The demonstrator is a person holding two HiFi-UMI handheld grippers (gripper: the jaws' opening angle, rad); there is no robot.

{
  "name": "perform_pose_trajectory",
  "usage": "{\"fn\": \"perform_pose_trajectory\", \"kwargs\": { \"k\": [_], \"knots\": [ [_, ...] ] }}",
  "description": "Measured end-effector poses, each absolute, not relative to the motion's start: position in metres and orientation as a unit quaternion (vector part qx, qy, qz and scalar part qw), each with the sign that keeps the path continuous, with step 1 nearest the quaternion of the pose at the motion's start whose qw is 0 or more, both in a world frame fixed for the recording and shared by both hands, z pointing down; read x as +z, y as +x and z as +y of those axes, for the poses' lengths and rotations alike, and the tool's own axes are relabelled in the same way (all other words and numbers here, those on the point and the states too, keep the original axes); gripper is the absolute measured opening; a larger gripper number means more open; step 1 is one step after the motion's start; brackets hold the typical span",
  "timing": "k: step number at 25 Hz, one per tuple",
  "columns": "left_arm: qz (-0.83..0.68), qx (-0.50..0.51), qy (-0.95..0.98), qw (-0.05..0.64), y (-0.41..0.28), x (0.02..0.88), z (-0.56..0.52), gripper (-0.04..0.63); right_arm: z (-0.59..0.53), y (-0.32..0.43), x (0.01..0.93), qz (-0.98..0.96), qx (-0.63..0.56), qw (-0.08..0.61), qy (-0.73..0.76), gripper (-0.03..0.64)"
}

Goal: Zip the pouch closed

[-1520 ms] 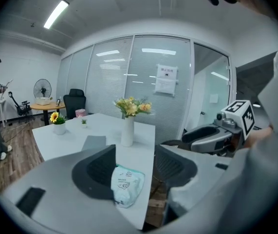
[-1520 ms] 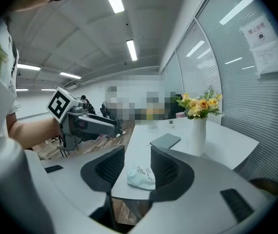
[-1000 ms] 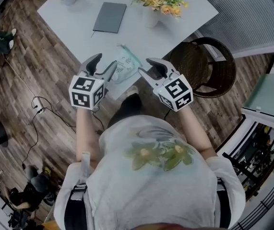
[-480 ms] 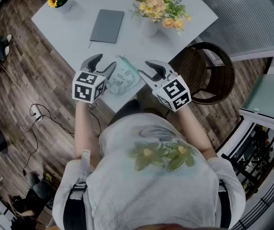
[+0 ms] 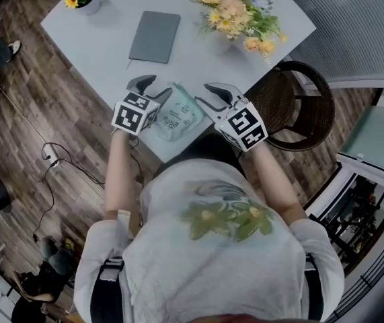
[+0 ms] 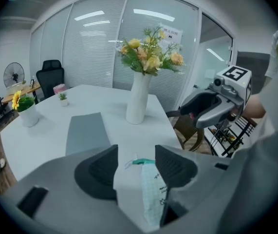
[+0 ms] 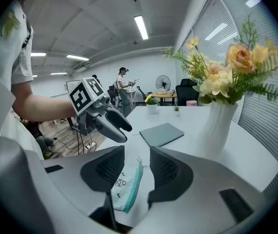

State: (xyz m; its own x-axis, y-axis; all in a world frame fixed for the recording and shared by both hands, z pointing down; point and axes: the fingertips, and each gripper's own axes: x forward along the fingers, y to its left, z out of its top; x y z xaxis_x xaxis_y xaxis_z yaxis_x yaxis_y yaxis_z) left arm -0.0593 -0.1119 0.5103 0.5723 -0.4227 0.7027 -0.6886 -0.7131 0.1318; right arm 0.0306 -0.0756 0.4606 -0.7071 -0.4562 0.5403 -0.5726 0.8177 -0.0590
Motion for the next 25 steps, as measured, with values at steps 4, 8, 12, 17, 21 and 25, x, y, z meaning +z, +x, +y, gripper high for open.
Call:
{"fn": "perform_pose_trajectory", "kwargs": {
  "k": [4,8,12,17,21,25],
  "knots": [
    [-0.296,0.356,0.863,0.204,-0.055,0.533,-0.117,0.235,-0.087,0.023,0.476,-0.915,0.118,0.278,0.268,0.161],
    [-0.272,0.384,0.857,0.209,-0.051,0.555,-0.117,0.235,-0.095,0.013,0.492,-0.914,0.115,0.301,0.248,0.161],
    [-0.254,0.404,0.853,0.21,-0.047,0.574,-0.117,0.235,-0.103,0.003,0.51,-0.912,0.098,0.328,0.228,0.161],
    [-0.238,0.418,0.854,0.199,-0.043,0.591,-0.123,0.235,-0.112,-0.004,0.531,-0.907,0.073,0.359,0.208,0.161],
    [-0.219,0.44,0.848,0.196,-0.041,0.602,-0.125,0.233,-0.12,-0.01,0.547,-0.904,0.057,0.377,0.192,0.161],
    [-0.185,0.471,0.841,0.193,-0.038,0.618,-0.12,0.229,-0.121,-0.013,0.565,-0.901,0.051,0.395,0.173,0.16]
  ]
}}
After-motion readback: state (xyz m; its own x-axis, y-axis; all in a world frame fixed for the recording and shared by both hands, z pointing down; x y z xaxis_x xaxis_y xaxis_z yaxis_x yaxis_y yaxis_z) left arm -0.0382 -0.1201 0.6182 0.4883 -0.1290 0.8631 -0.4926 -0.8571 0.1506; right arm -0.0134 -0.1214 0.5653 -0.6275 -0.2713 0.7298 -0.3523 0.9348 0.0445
